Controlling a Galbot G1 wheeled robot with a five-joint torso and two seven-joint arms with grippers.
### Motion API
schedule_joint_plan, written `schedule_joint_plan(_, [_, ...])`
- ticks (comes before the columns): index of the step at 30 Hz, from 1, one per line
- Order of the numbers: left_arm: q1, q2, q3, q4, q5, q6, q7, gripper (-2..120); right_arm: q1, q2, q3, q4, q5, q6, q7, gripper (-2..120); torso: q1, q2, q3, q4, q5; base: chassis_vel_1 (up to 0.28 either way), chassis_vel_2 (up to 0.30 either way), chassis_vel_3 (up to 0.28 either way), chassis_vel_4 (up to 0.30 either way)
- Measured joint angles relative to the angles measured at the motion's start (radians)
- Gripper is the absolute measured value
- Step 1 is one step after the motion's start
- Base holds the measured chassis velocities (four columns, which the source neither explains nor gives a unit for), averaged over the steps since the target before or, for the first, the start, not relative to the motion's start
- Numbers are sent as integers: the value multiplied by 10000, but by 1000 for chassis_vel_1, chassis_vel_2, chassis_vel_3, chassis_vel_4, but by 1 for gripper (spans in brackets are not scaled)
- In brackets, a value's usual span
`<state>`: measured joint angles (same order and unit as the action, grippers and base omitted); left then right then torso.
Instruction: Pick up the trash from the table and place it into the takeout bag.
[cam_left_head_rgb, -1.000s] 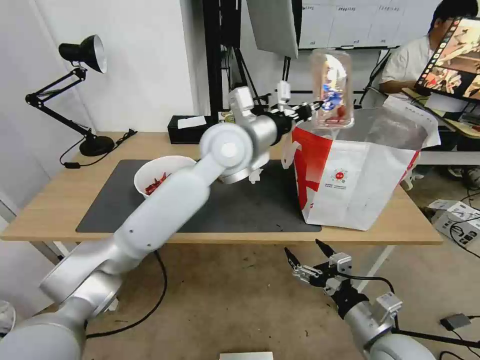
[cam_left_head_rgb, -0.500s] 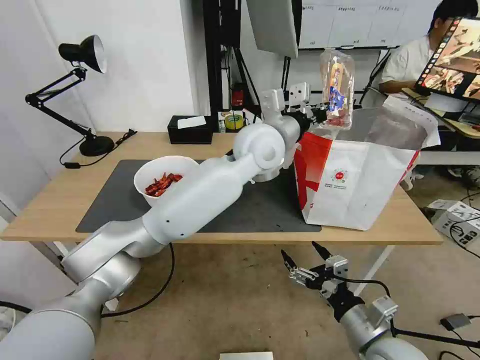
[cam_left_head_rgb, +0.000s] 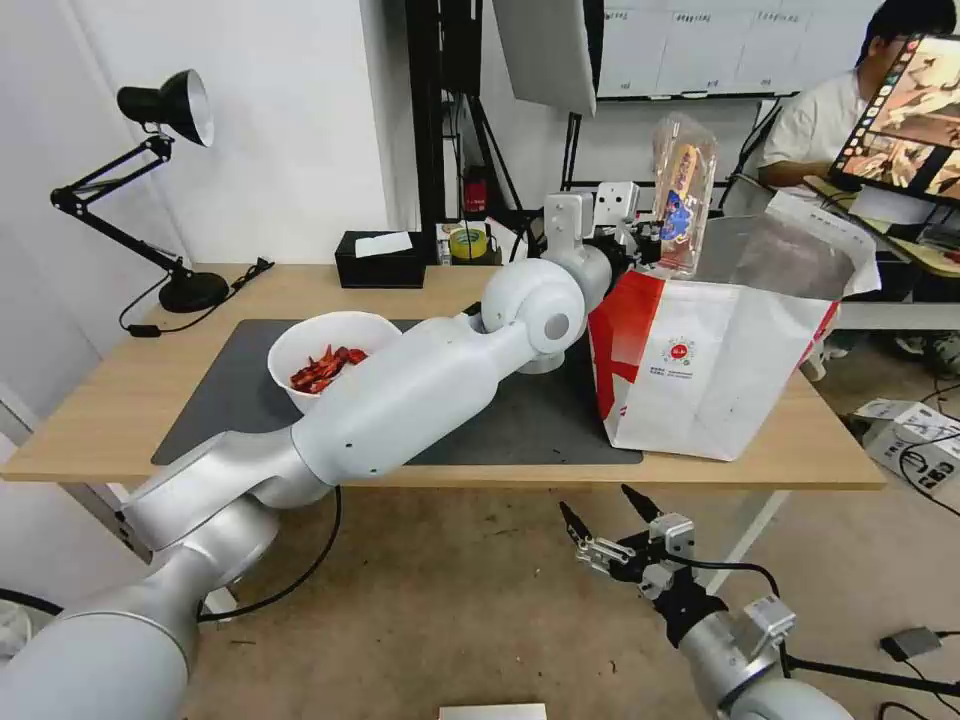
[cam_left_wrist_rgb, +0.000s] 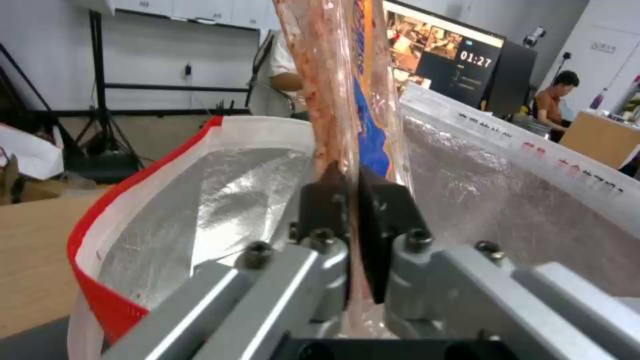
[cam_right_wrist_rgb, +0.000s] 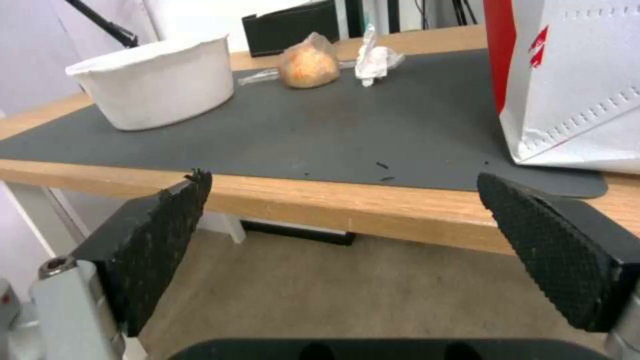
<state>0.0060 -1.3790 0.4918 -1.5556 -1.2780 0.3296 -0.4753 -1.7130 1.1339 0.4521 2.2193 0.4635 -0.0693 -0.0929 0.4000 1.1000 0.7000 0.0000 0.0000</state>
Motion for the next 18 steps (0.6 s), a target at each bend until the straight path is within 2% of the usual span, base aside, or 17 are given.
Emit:
schedule_joint_plan(6, [6, 77, -91, -145, -425, 1, 6, 33, -19, 6, 13, 30, -3, 0, -3, 100, 0, 0, 0, 0, 0, 0, 0, 0, 0])
schedule_joint_plan(7, [6, 77, -91, -145, -425, 1, 6, 33, -19, 6, 13, 30, -3, 0, -3, 100, 0, 0, 0, 0, 0, 0, 0, 0, 0])
schedule_joint_plan(12, [-4, 50, -134, -288, -604, -19, -7, 52, -43, 9, 37, 34, -3, 0, -3, 100, 0, 0, 0, 0, 0, 0, 0, 0, 0])
schedule_joint_plan(14, [-51, 61, -159, -380, -703, -157, -8, 63, -44, 9, 40, 36, -3, -1, -3, 100, 0, 0, 0, -1, 0, 0, 0, 0, 0])
schedule_joint_plan(15, [-51, 61, -159, -380, -703, -157, -8, 63, -44, 9, 40, 36, -3, -1, -3, 100, 0, 0, 0, -1, 0, 0, 0, 0, 0])
schedule_joint_plan(18, [-82, 223, -225, -591, -970, -526, -13, 76, -42, 2, 40, 87, 2, -9, -3, 100, 0, 0, 0, -1, 0, 0, 0, 0, 0])
